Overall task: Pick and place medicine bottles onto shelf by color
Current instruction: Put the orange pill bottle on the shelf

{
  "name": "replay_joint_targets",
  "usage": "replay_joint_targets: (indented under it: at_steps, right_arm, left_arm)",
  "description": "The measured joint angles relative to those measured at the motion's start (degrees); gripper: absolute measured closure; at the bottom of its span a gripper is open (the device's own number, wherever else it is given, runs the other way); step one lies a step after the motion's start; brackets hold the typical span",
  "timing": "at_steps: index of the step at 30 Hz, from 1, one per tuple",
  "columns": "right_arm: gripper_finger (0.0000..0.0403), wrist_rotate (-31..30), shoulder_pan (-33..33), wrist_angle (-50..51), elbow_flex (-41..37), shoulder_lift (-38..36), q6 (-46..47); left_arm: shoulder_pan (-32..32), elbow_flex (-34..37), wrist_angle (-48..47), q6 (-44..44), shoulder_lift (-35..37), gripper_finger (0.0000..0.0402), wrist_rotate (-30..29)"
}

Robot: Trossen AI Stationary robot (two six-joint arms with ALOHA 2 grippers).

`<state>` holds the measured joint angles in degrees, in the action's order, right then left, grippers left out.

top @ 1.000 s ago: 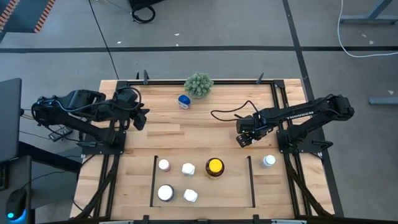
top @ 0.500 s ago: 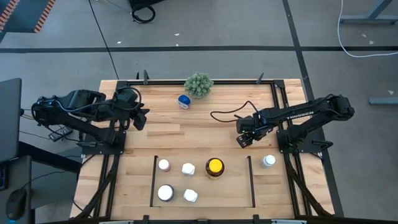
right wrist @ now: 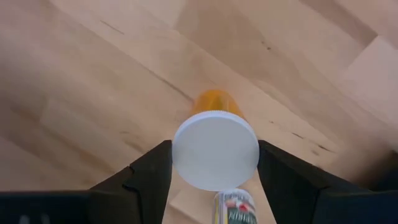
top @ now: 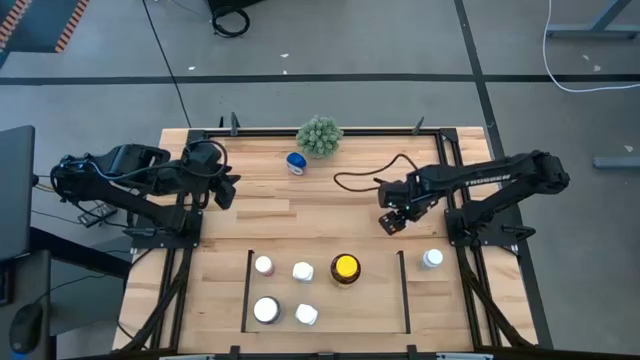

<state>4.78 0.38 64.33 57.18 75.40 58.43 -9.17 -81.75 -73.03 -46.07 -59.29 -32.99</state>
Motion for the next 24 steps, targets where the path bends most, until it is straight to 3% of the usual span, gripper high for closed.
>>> replay_joint_targets:
  at_steps: [8, 15, 24]
  right_arm:
    - [0.0177, 0.0, 0.2, 11.6, 14.5, 0.0, 1.9]
    - [0.0177, 2.4, 2.5, 13.3, 23.3, 0.5, 7.0]
    - [0.0177, 4.1, 10.8, 20.3, 38.8, 11.1, 2.1]
  left_arm:
    - [0.0, 0.0, 0.0, 0.1, 0.0, 0.0230, 0.0]
    - [0.0, 0.0, 0.0, 0.2, 0.0, 0.0230, 0.0]
    - [0.0, 0.0, 0.0, 0.4, 0.0, 0.0230, 0.0]
